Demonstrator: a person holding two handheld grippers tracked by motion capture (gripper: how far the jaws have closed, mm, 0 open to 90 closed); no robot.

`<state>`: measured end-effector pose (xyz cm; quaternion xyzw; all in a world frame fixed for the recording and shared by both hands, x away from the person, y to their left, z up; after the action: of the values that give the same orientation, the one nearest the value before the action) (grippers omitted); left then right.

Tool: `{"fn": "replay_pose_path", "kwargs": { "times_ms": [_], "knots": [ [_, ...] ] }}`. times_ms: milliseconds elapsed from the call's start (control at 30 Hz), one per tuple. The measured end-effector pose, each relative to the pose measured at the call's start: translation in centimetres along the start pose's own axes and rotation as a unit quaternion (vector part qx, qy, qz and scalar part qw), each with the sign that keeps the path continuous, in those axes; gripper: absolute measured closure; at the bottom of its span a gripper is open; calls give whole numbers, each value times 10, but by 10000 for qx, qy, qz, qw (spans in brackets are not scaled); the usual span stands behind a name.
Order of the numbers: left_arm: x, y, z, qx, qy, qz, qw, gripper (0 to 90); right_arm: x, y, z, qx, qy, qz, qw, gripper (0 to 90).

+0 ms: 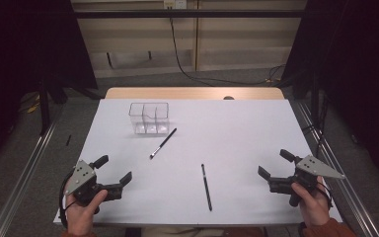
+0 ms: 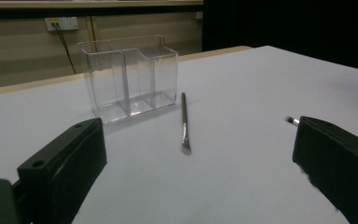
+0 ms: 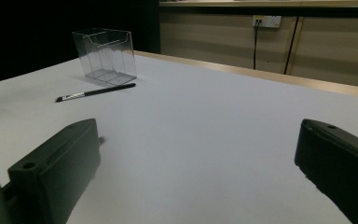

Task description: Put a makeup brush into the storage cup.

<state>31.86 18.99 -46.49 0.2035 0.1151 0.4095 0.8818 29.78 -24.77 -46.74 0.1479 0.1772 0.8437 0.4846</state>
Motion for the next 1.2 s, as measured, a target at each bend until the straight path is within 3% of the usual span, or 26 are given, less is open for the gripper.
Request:
{"fn": "replay_pose_path", "kwargs": {
  "times_ms": [167,233,300,400,533,867,1000,1100,1200],
  "knots": [
    [-1,-2,2,8,-38,-16,10000,27,0,1,0,5,34,16,10000,0],
    [-1,-5,5,-25,140,-77,9999,28,0,0,0,5,36,20,10000,0],
    [-2,-7,8,-39,158,-88,9998,27,1,0,0,17,38,32,10000,0],
    [-4,-14,11,-47,-42,-46,10000,27,2,-1,0,38,89,50,9999,0],
    [-4,-20,11,29,-1,-102,9999,27,3,-1,-1,52,86,63,9999,0],
    [-6,-34,25,60,-193,-205,9996,25,2,-2,-2,107,71,62,9999,0],
    [-4,-40,30,89,-264,-194,9994,25,2,-2,-2,104,73,57,9999,0],
    [-1,-43,36,48,-171,-220,9996,26,2,-2,-2,88,67,56,9999,0],
    [0,-47,43,29,-262,-171,9995,32,2,-2,-1,78,74,45,9999,0]
  ]
}}
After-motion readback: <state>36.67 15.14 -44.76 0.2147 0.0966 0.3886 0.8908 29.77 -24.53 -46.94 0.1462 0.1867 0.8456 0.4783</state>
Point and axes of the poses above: each handheld gripper's, and its own axes: y roughly backward along the jaws, z roughly out of its top, x roughly to its left, the point moved 10 cm from there along -y, roughly forward along the jaws, and after that the axes turned 12 degrees about x, right-handed, at the moved point
